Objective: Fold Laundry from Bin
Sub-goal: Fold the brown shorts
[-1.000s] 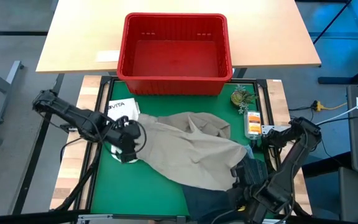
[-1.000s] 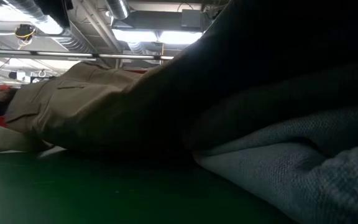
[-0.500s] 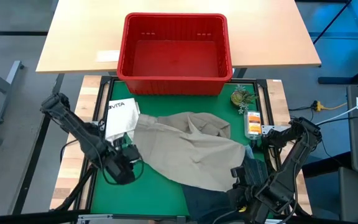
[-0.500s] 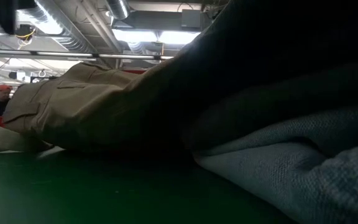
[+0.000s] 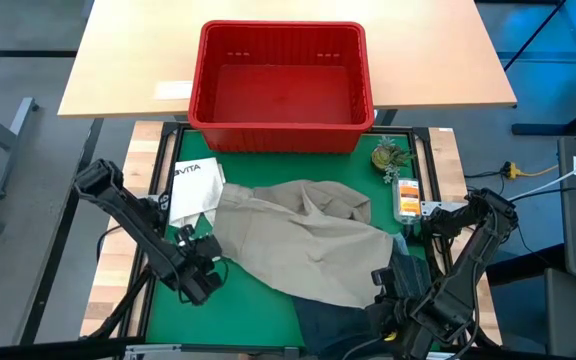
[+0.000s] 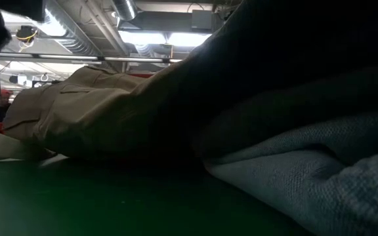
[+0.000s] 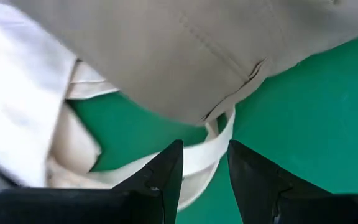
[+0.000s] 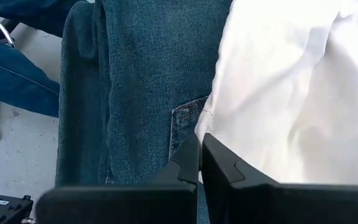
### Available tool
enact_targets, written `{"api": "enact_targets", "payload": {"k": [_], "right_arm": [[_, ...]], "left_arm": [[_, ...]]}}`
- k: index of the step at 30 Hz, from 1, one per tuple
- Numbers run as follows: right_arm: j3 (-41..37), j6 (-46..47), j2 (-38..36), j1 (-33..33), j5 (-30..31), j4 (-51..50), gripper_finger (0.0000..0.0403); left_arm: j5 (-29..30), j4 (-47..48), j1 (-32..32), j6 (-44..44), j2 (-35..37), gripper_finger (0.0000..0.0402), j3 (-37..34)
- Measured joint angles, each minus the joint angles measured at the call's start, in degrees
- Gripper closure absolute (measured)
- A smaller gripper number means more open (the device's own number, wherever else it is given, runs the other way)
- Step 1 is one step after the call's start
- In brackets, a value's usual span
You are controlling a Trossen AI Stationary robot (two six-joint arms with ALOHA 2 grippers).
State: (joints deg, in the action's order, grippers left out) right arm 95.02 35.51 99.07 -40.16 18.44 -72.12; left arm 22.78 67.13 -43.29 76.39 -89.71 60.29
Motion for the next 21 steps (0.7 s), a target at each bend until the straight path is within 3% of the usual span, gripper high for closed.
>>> {"api": "enact_targets", "payload": {"k": [6,11,21], "right_arm": [[0.00,-0.02,0.00,0.00,-0.01,0.02,0.0397],[0.00,-0.02,0.00,0.00,-0.02,0.01,0.0396],[0.00,0.07,0.00,0.04,-1.48,0.02,0.0396]], "left_arm": [[1.23,-10.61,0.00,0.02,0.02,0.0280,-7.80],[3.25,-13.54,0.00,2.58,0.02,0.0280,-12.96],[5.34,-22.81,-0.37,-6.35,0.02,0.0280,-14.30]]}}
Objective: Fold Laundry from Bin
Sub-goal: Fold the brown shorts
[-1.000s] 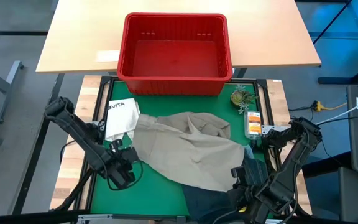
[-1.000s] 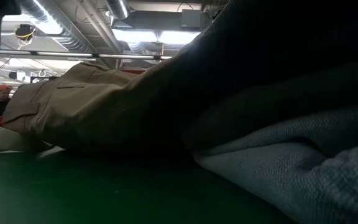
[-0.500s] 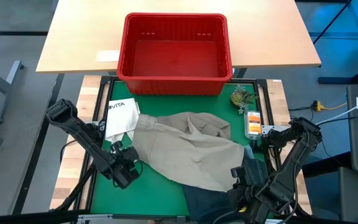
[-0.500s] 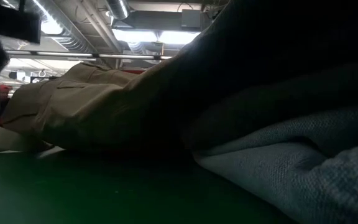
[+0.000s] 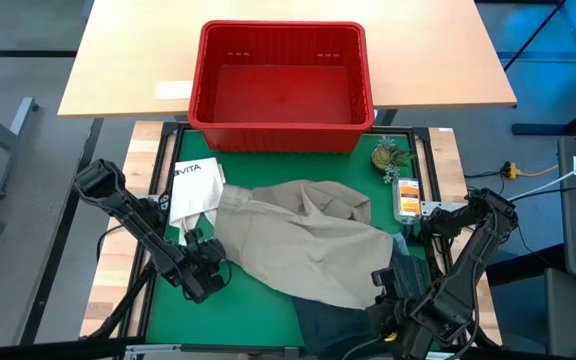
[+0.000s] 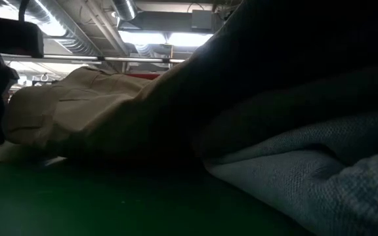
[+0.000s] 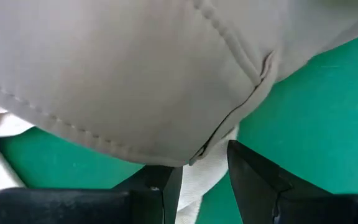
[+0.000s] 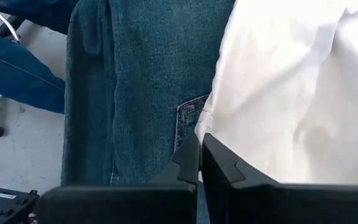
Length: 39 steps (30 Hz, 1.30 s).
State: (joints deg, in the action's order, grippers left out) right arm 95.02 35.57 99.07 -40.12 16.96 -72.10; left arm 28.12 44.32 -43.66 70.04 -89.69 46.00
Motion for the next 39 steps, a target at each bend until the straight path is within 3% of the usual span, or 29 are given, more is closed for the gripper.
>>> {"api": "enact_targets", "payload": {"k": [19,23,28,33,39], "right_arm": [[0.00,0.12,0.00,0.00,-0.03,0.00,0.0396],[0.00,0.13,0.02,0.00,-0.01,0.00,0.0396],[0.00,-0.25,0.03,0.00,0.01,-0.14,0.0396],[0.00,-0.86,-2.18,-0.02,0.44,-2.20,0.0396],[0.00,2.86,-6.58,-0.08,0.50,-4.18,0.0396]], "left_arm": [[2.62,-9.31,0.53,-2.75,0.13,0.0283,0.02],[1.55,-9.49,1.42,-2.36,0.13,0.0312,0.02],[-1.47,-11.18,2.41,-1.29,0.48,0.0386,0.59],[-8.22,-6.72,4.46,-6.94,3.82,0.0395,8.10],[-14.52,8.05,4.11,-10.46,7.48,0.0398,21.84]]}}
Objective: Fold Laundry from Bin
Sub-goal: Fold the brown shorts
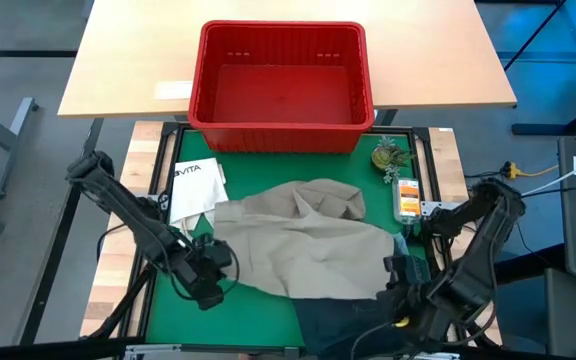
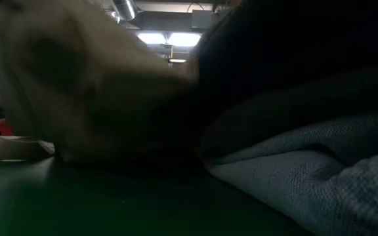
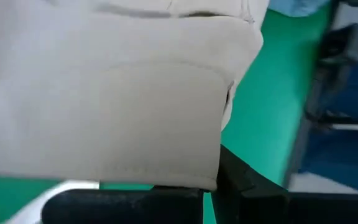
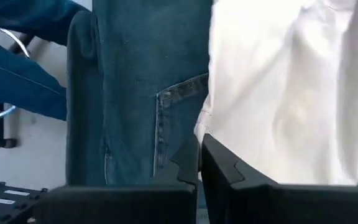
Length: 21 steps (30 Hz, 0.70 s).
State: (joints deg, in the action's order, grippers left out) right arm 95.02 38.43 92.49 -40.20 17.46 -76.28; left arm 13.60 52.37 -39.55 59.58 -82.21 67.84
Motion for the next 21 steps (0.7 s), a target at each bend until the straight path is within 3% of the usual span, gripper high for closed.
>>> {"api": "enact_targets", "payload": {"k": [4,10,21], "right_arm": [[0.00,0.40,-2.13,-1.28,0.01,-1.86,0.0396],[0.00,1.36,-4.56,-5.64,2.54,-2.32,0.0396],[0.00,8.68,-5.34,-14.13,3.16,1.35,0.0396]], "left_arm": [[-4.44,8.58,-1.13,0.30,0.80,0.0399,8.18],[-4.86,15.95,-3.44,3.10,0.85,0.0399,16.40],[-0.50,12.55,-9.08,6.34,0.85,0.0400,19.49]]}}
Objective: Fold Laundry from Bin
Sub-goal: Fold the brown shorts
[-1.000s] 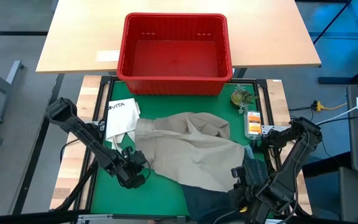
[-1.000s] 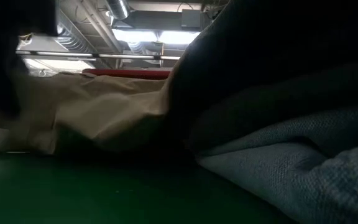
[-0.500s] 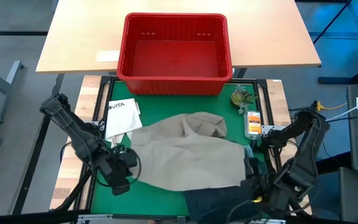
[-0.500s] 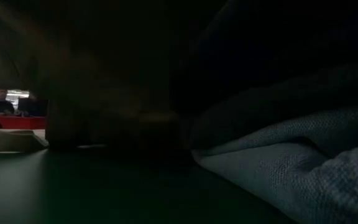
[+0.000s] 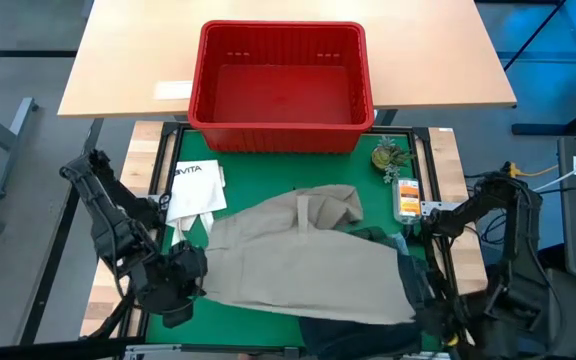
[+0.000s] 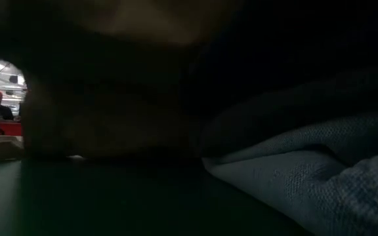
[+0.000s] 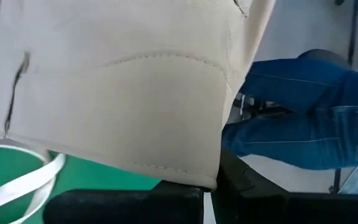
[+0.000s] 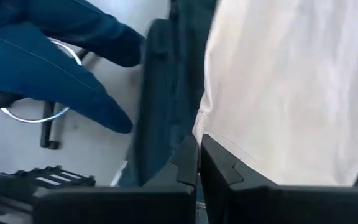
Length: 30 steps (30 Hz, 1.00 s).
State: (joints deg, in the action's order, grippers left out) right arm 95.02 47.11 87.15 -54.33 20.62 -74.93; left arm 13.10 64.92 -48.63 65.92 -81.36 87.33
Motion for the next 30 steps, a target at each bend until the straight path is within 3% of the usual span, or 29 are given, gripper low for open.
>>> {"api": "enact_targets", "payload": {"k": [7,15,25,30], "right_arm": [[5.37,-1.94,-0.15,-2.50,8.16,-1.77,0.0396],[15.96,-9.12,-0.26,0.03,20.45,-10.51,0.0396],[19.18,-11.70,-2.14,7.94,23.64,-15.15,0.0396],[17.17,-11.80,-4.13,13.69,24.37,-15.12,0.0396]], "left_arm": [[6.79,-0.67,-1.76,-1.87,1.18,0.0401,0.56],[22.86,2.09,-1.67,-7.01,3.38,0.0399,5.51],[37.08,10.01,-1.19,-5.98,3.63,0.0395,8.17],[39.45,18.05,2.00,2.74,3.63,0.0394,7.56]]}}
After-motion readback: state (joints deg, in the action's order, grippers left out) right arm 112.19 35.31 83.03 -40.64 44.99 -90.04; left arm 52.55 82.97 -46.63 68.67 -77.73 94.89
